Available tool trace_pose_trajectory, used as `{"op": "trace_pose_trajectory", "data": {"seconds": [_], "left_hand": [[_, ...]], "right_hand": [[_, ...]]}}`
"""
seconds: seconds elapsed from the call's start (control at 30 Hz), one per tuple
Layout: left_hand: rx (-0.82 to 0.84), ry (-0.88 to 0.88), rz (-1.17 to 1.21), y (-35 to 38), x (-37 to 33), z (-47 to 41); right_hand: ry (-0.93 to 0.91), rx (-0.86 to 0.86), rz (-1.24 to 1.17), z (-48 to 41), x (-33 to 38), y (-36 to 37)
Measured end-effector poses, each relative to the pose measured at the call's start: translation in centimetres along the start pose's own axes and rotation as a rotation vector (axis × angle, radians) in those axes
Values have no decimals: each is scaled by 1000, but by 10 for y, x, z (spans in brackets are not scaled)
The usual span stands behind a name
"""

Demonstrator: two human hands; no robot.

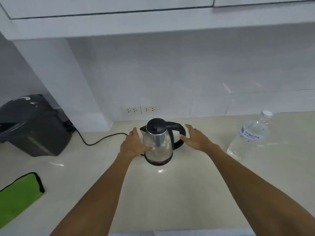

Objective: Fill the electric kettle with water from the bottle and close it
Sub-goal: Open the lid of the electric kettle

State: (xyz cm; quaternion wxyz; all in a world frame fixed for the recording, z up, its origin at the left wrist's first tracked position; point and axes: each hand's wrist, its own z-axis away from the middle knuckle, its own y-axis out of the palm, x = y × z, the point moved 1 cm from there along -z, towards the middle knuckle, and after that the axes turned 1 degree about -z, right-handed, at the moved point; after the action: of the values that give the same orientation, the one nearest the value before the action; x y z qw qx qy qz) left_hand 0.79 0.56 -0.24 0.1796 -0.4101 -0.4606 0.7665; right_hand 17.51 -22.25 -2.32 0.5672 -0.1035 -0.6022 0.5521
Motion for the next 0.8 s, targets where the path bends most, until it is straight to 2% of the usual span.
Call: {"op": "trace_pose_trajectory", "data": {"seconds": [0.2,0.37,0.8], "left_hand": [[11,-55,154,15,8,-17],[6,-7,338,25,14,-23],[-36,32,530,24,11,-16]], "right_hand": [[6,29,-160,-16,-11,11],[-94,-26,-285,-22,-13,17],[-191,-124,-262,-20,-9,13]]}}
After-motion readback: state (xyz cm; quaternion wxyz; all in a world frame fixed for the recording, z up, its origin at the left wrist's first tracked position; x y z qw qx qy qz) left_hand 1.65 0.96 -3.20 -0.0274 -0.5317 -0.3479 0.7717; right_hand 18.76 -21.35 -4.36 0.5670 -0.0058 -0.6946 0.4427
